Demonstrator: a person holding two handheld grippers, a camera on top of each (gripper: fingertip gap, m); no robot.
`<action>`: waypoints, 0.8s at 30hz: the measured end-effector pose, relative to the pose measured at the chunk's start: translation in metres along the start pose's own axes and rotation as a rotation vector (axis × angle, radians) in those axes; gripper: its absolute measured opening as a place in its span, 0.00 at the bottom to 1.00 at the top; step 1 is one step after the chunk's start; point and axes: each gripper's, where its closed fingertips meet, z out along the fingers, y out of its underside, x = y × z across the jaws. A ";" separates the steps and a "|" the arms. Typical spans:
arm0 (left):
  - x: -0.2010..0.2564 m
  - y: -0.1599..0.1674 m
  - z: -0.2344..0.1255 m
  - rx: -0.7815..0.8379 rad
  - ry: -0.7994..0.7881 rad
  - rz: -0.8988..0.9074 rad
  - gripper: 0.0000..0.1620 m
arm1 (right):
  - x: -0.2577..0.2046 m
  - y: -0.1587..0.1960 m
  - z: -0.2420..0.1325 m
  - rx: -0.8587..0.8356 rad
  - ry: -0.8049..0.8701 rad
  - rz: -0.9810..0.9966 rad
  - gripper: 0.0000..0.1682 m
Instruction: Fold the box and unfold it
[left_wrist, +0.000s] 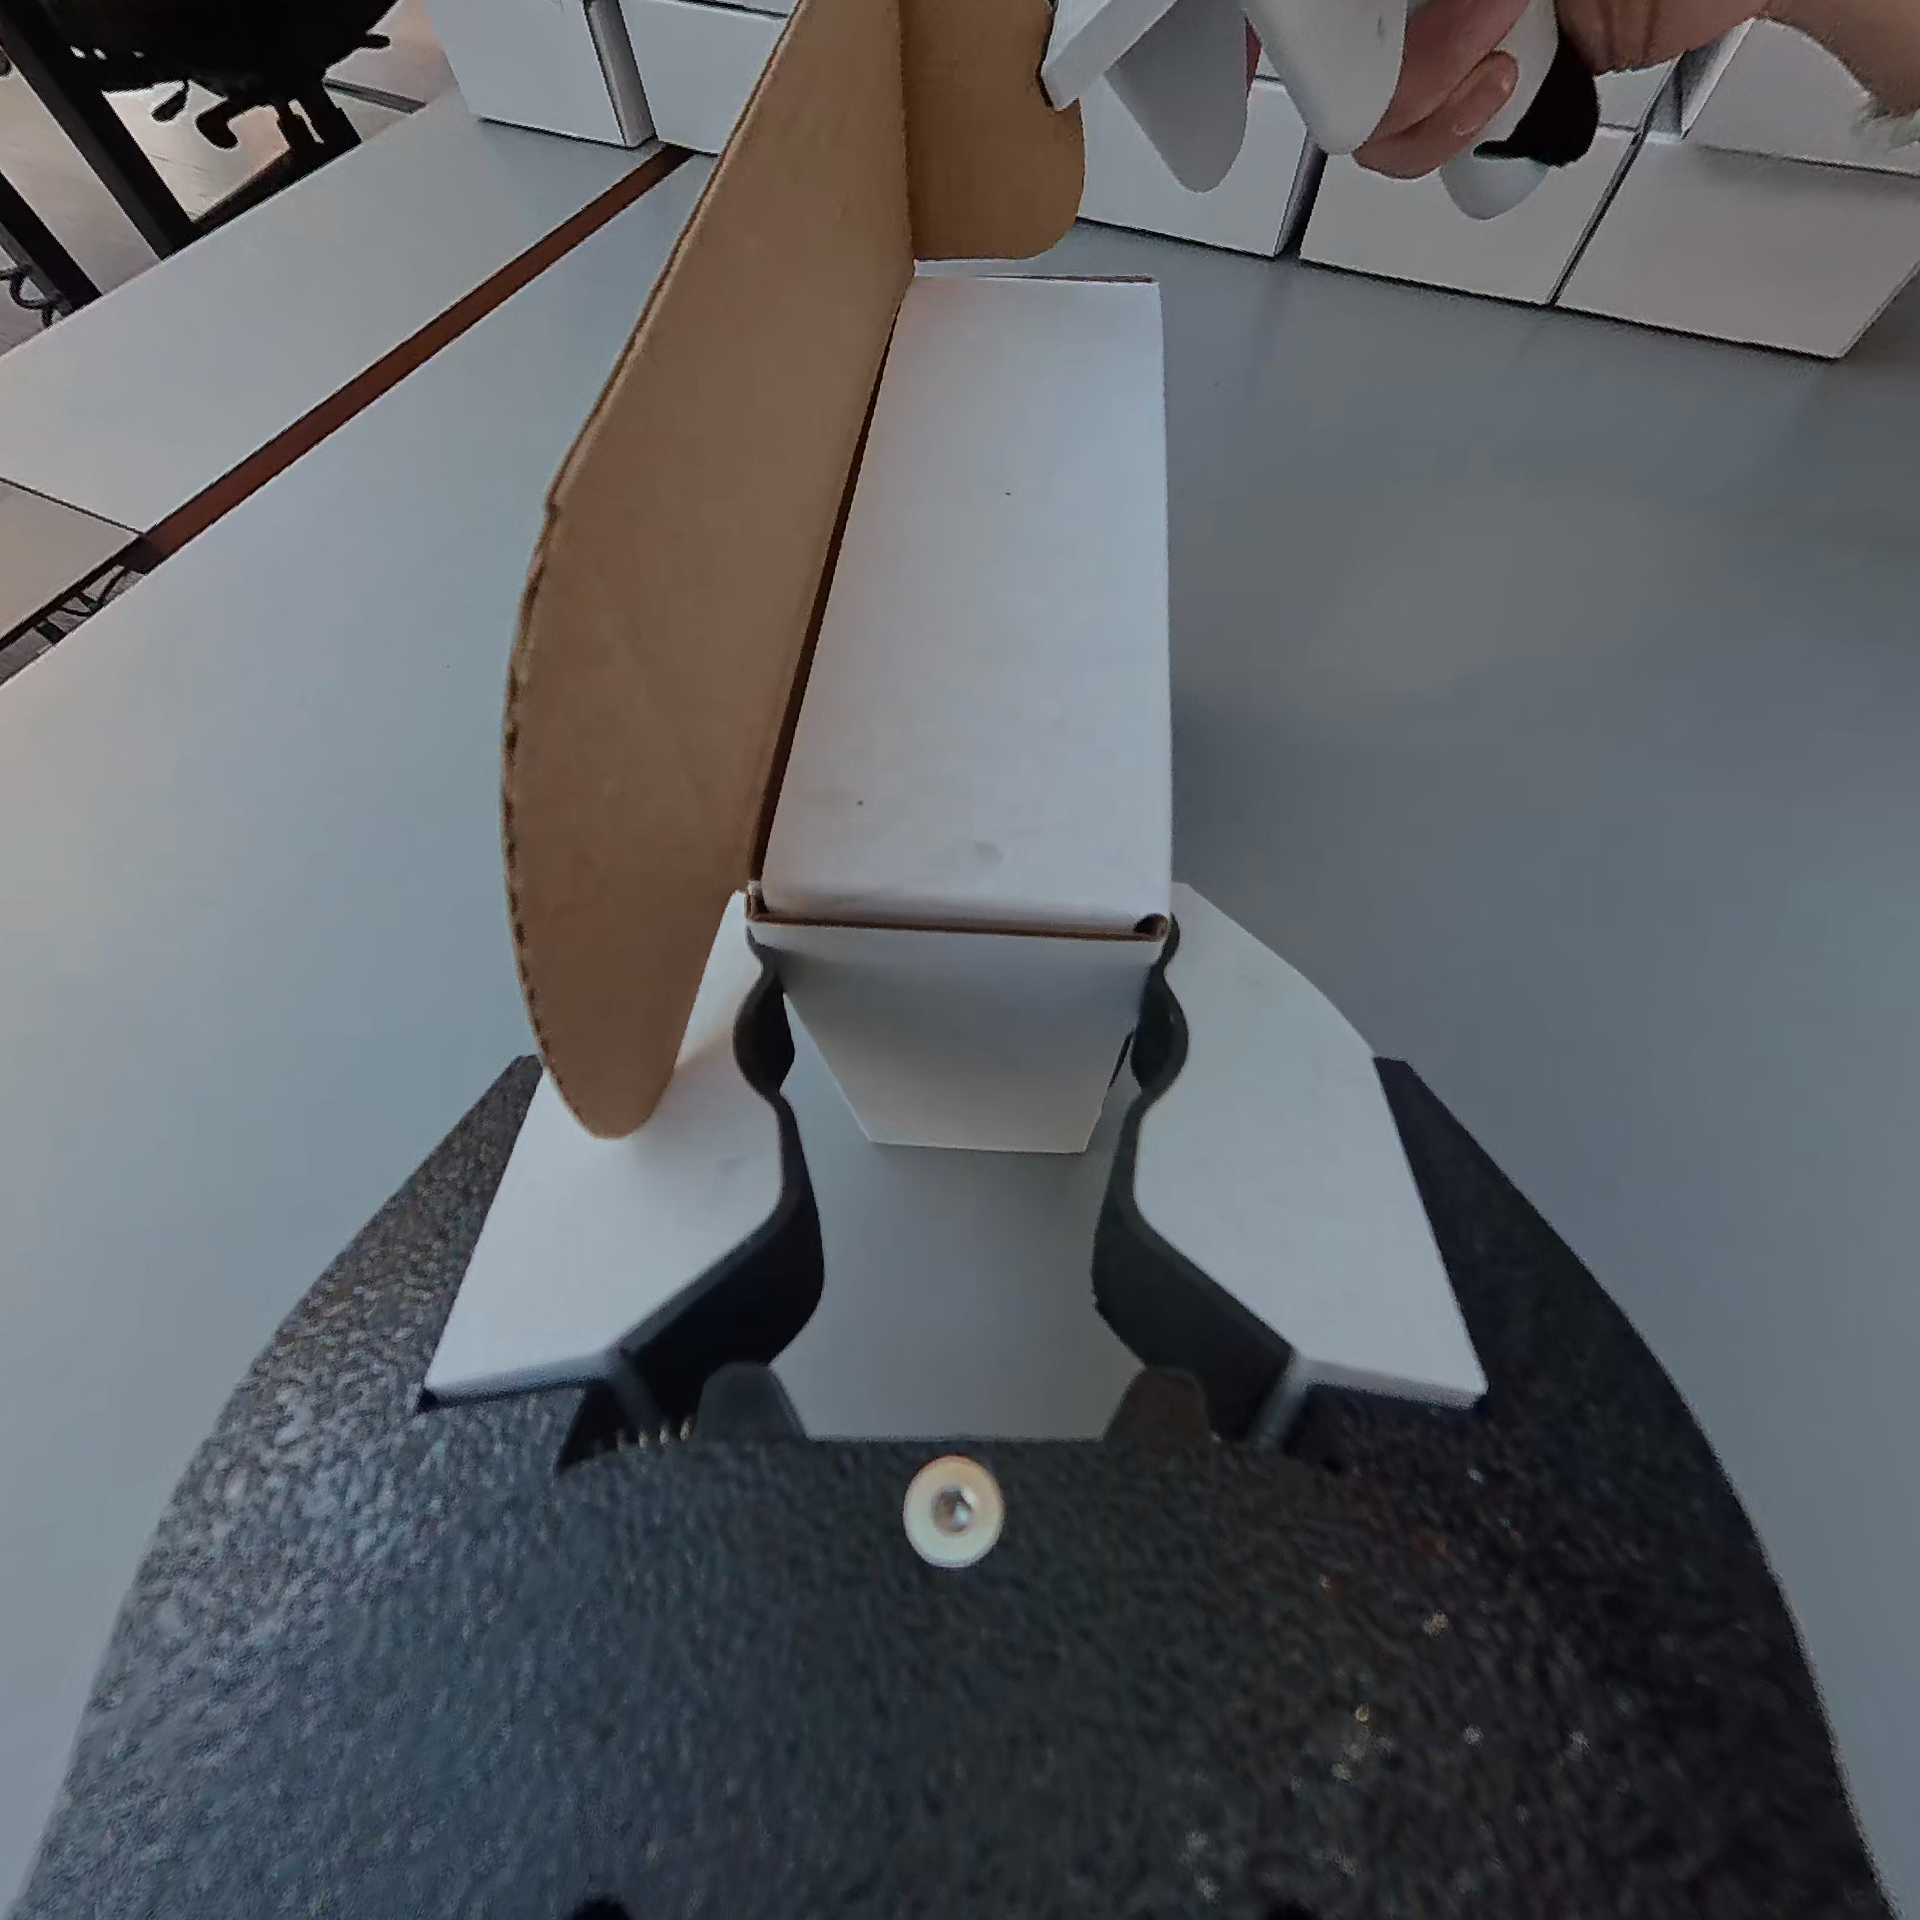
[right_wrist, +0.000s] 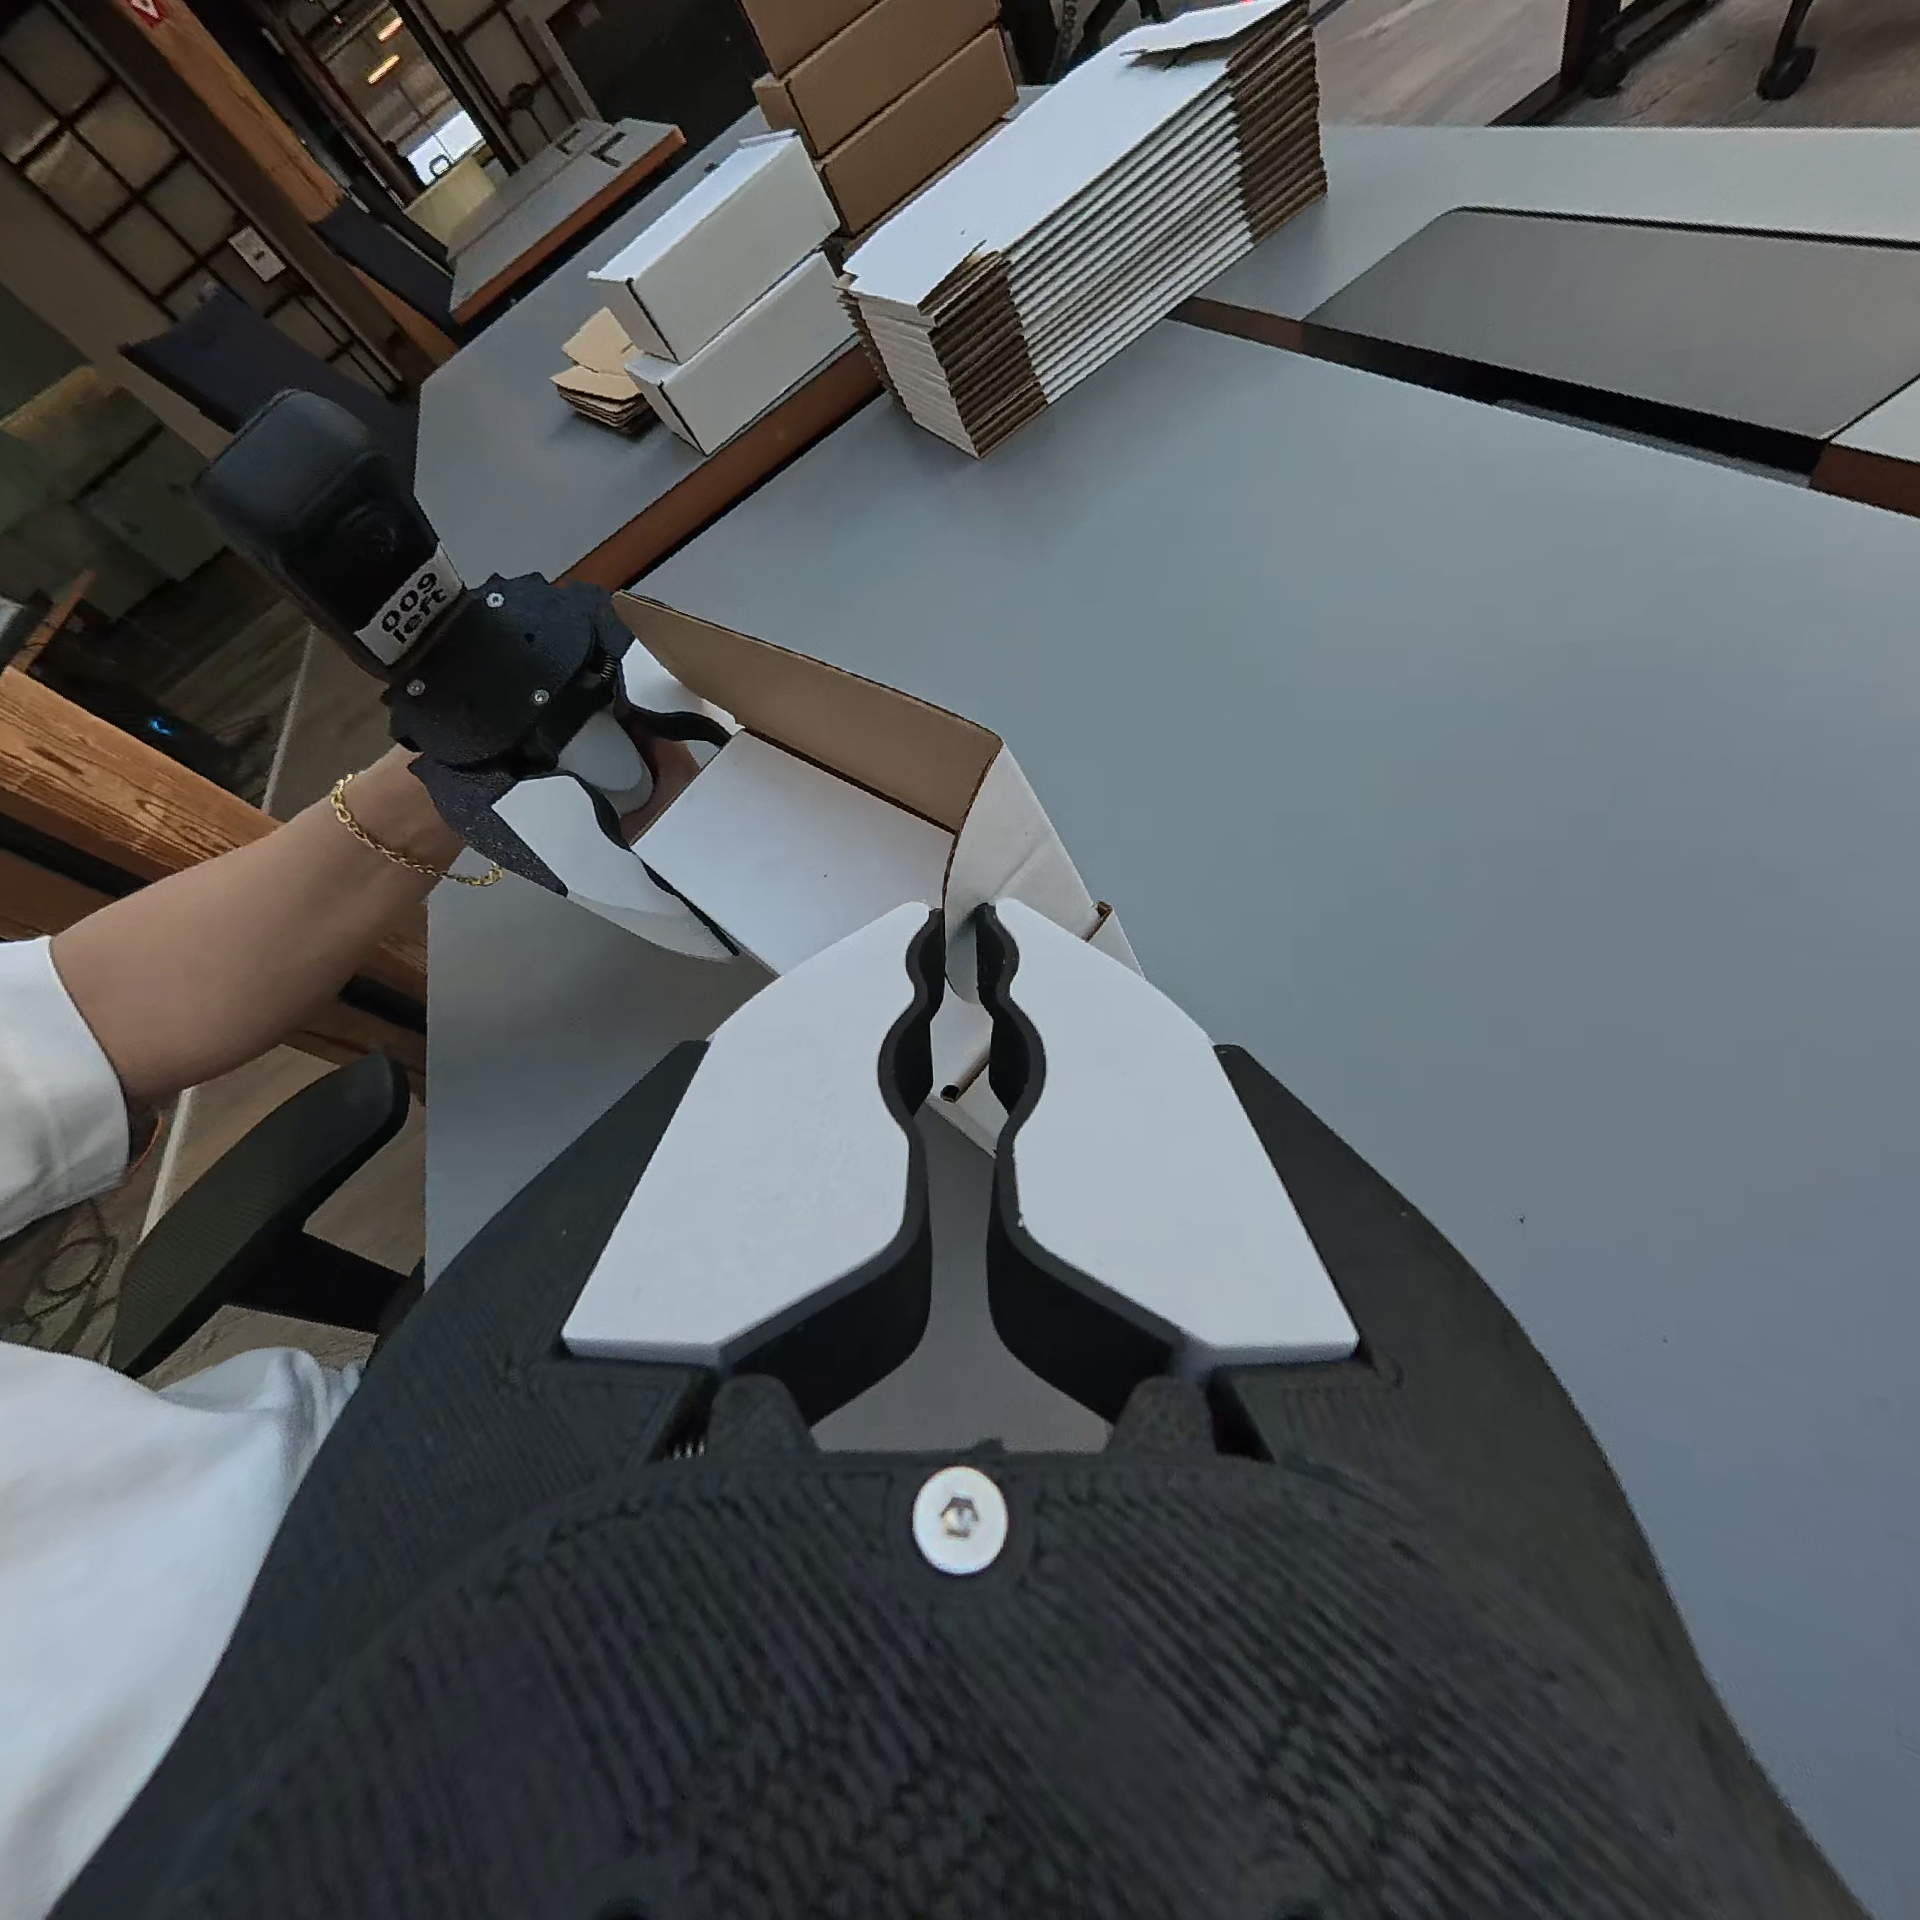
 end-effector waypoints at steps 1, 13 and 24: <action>0.000 0.000 0.000 0.001 -0.004 0.000 0.40 | 0.000 0.001 0.001 0.000 0.008 -0.016 0.03; -0.001 -0.002 0.001 0.017 -0.036 -0.002 0.40 | 0.008 0.018 0.001 -0.031 0.152 -0.201 0.02; 0.001 -0.021 -0.058 0.287 -0.145 0.036 0.43 | 0.014 0.012 0.009 -0.023 0.294 -0.181 0.01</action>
